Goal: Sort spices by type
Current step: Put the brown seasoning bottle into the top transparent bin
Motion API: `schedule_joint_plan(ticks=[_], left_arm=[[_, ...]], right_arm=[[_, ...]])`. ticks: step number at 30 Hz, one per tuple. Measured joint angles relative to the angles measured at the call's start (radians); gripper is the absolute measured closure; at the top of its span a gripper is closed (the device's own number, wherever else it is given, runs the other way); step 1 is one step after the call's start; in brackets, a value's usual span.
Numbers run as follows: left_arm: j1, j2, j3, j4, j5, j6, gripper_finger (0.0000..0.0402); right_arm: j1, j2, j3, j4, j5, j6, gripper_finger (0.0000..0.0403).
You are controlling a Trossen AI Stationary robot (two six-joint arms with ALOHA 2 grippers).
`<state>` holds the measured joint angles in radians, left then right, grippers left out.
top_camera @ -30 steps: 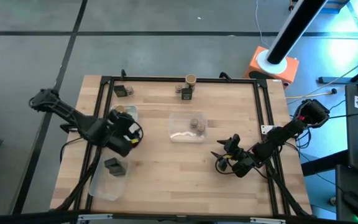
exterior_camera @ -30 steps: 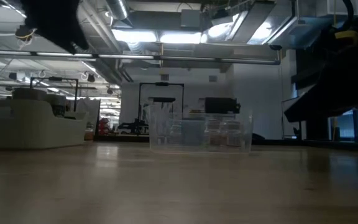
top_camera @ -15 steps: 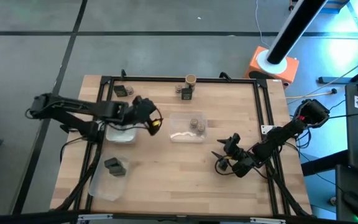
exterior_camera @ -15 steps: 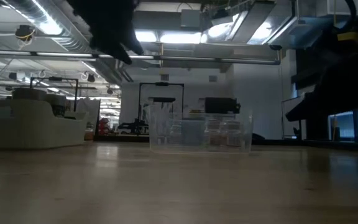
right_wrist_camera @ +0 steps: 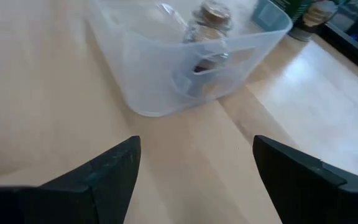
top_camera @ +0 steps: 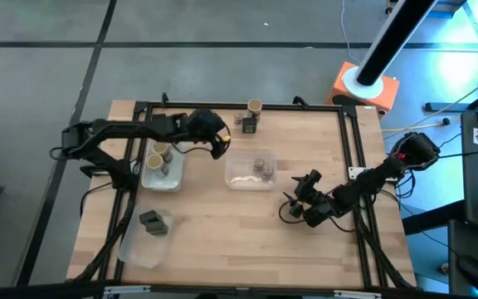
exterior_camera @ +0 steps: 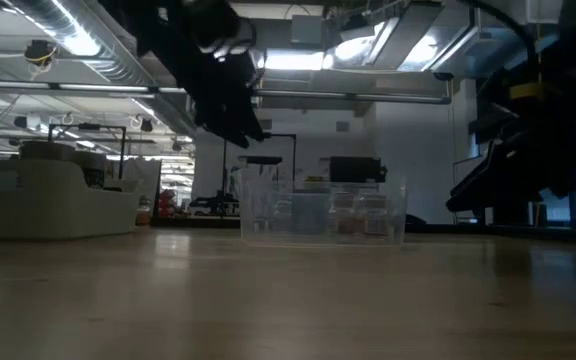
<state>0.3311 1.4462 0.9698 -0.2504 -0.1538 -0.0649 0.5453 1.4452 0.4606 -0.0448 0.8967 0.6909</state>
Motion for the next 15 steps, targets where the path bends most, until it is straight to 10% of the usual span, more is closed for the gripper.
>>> schedule_joint_plan(ticks=[15], left_arm=[[0.179, 0.277, 0.221, 0.009, 0.015, 0.404, 0.0082]], right_arm=[[-0.206, 0.000, 0.000, -0.086, -0.014, -0.146, 0.0093]])
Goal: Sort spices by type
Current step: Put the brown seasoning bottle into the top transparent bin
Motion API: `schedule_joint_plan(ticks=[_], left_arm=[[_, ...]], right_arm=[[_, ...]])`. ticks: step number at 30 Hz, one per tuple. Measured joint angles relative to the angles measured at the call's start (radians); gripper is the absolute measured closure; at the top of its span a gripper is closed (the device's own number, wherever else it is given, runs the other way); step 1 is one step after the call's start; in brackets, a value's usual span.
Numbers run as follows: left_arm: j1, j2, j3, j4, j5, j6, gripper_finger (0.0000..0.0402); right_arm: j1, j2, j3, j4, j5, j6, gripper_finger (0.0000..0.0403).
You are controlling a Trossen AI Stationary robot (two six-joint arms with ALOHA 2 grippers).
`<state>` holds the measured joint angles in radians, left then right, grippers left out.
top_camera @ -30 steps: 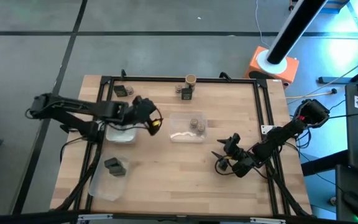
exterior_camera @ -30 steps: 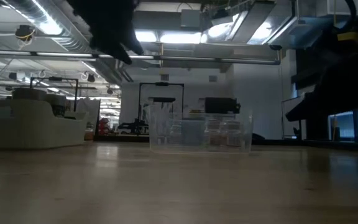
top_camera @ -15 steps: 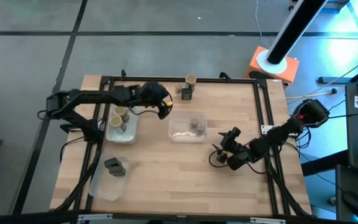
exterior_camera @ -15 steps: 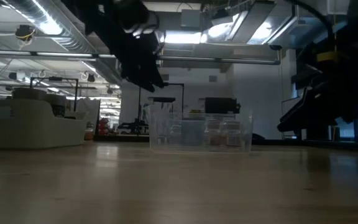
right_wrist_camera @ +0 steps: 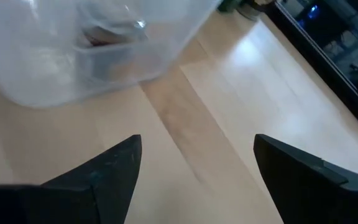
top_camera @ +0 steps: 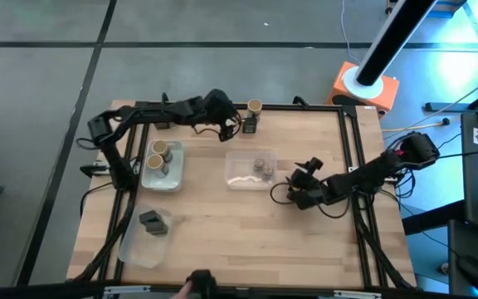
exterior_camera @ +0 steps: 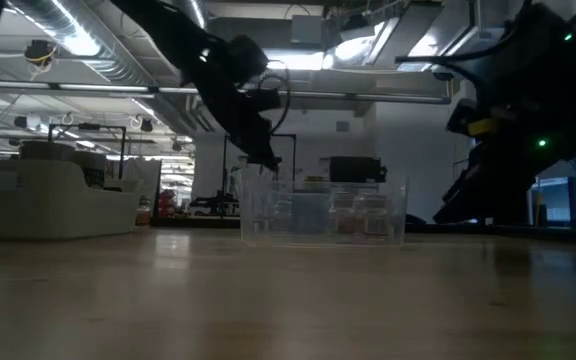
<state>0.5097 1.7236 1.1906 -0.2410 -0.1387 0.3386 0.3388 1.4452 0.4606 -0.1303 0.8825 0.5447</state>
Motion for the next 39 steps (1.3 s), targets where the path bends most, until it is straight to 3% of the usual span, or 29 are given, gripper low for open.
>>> schedule_joint_plan(ticks=[6, 16, 29, 39], left_arm=[[0.055, 0.114, 0.123, -0.047, 0.007, 0.094, 0.0082], [0.117, 0.259, 0.307, -0.197, 0.210, 0.240, 0.0082], [0.150, 0.339, 0.334, -0.185, 0.357, 0.267, 0.0082], [0.168, 0.387, 0.334, -0.170, 0.390, 0.276, 0.0082]], right_arm=[[-0.047, 0.000, 0.000, -0.053, -0.011, -0.004, 0.0093], [-0.066, 0.000, 0.000, -0.079, 0.001, -0.004, 0.0093], [-0.066, 0.000, -0.038, -0.042, 0.007, 0.005, 0.0093], [-0.065, 0.000, -0.038, -0.030, 0.007, 0.008, 0.0093]])
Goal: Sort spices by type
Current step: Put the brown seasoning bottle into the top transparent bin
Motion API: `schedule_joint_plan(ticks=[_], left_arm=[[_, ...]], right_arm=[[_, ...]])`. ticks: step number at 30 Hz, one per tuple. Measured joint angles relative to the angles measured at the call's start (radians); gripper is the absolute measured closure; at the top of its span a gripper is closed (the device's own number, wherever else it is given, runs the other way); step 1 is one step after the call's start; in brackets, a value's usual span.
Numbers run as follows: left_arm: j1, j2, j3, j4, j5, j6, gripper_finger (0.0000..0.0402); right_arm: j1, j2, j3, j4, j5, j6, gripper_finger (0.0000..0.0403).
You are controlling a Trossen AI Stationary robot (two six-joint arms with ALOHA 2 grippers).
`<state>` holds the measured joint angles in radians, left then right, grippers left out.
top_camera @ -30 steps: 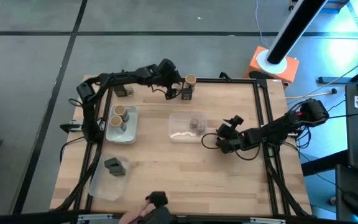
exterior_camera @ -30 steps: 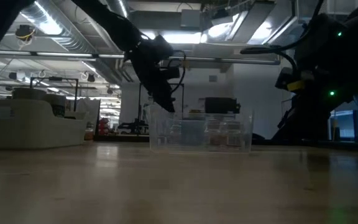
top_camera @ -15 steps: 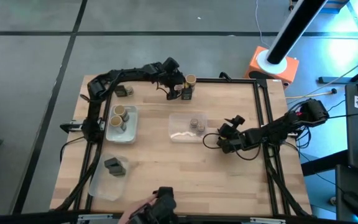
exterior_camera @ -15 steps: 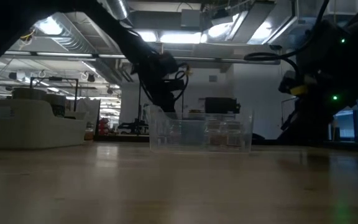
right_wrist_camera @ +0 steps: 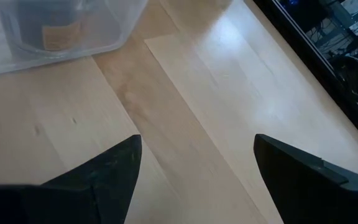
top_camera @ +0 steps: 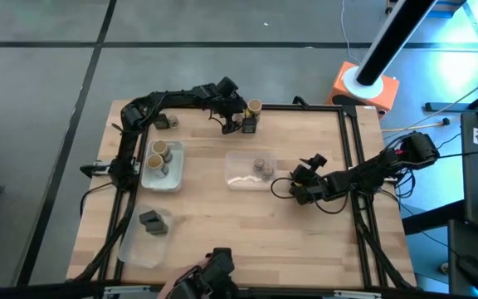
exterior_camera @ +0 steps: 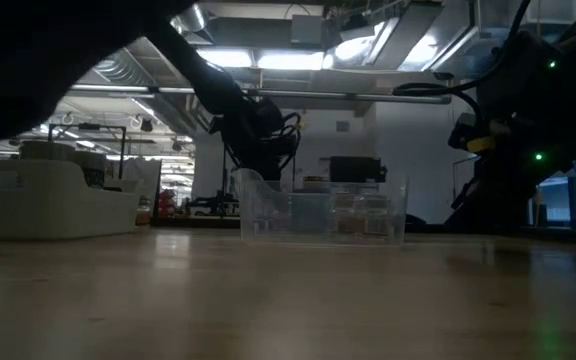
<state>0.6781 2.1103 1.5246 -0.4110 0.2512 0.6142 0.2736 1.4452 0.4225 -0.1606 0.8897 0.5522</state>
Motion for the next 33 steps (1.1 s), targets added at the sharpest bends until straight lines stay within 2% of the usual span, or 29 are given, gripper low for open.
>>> schedule_joint_plan(ticks=[11, 27, 33], left_arm=[[0.001, 0.002, -0.011, 0.034, 0.000, -0.012, 0.0089], [0.004, 0.003, -0.012, 0.030, -0.004, -0.030, 0.0225], [-0.005, -0.007, -0.012, 0.018, -0.076, -0.026, 0.0243]], right_arm=[[0.000, 0.000, 0.000, 0.003, 0.000, 0.000, 0.0093], [0.001, 0.000, 0.000, 0.003, -0.001, 0.000, 0.0093], [0.001, 0.000, 0.000, 0.003, -0.001, 0.000, 0.0093]])
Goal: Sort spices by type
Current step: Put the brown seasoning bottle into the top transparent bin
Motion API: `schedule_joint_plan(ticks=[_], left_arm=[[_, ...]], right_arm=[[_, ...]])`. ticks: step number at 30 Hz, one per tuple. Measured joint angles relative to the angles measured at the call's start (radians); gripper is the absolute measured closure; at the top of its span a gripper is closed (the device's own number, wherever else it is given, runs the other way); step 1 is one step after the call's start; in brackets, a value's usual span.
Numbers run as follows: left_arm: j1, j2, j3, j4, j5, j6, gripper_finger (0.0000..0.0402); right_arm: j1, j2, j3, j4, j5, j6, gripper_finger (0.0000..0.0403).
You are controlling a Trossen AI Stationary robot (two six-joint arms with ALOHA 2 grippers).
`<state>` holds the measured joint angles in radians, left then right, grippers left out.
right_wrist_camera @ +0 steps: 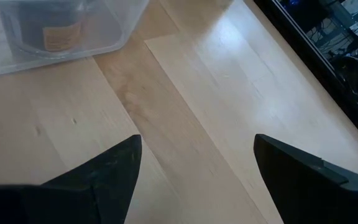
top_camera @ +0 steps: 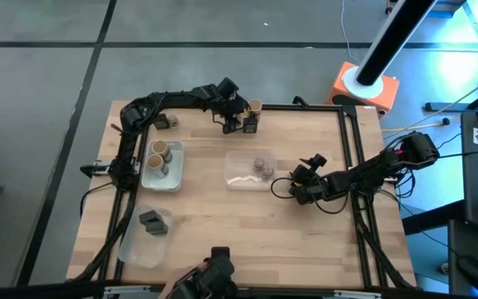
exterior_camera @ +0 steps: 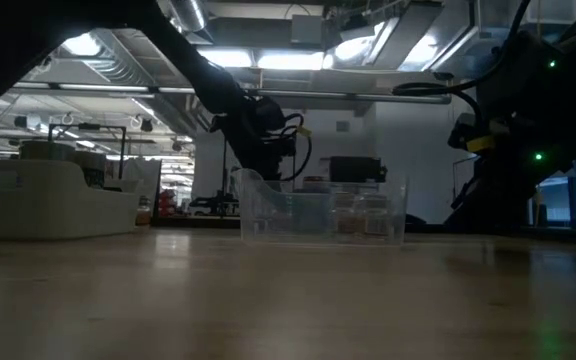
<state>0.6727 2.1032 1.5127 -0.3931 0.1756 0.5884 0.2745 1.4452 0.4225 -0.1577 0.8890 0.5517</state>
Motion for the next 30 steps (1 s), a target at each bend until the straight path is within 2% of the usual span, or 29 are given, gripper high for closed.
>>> schedule_joint_plan(ticks=[15, 30], left_arm=[[-0.071, -0.170, -0.001, -0.085, -0.051, -0.038, 0.0237], [-0.276, -0.251, 0.000, -0.129, -0.049, -0.087, 0.0237]], right_arm=[[0.000, 0.000, 0.000, 0.003, -0.009, 0.000, 0.0093], [0.000, 0.000, 0.000, 0.011, -0.015, 0.000, 0.0093]])
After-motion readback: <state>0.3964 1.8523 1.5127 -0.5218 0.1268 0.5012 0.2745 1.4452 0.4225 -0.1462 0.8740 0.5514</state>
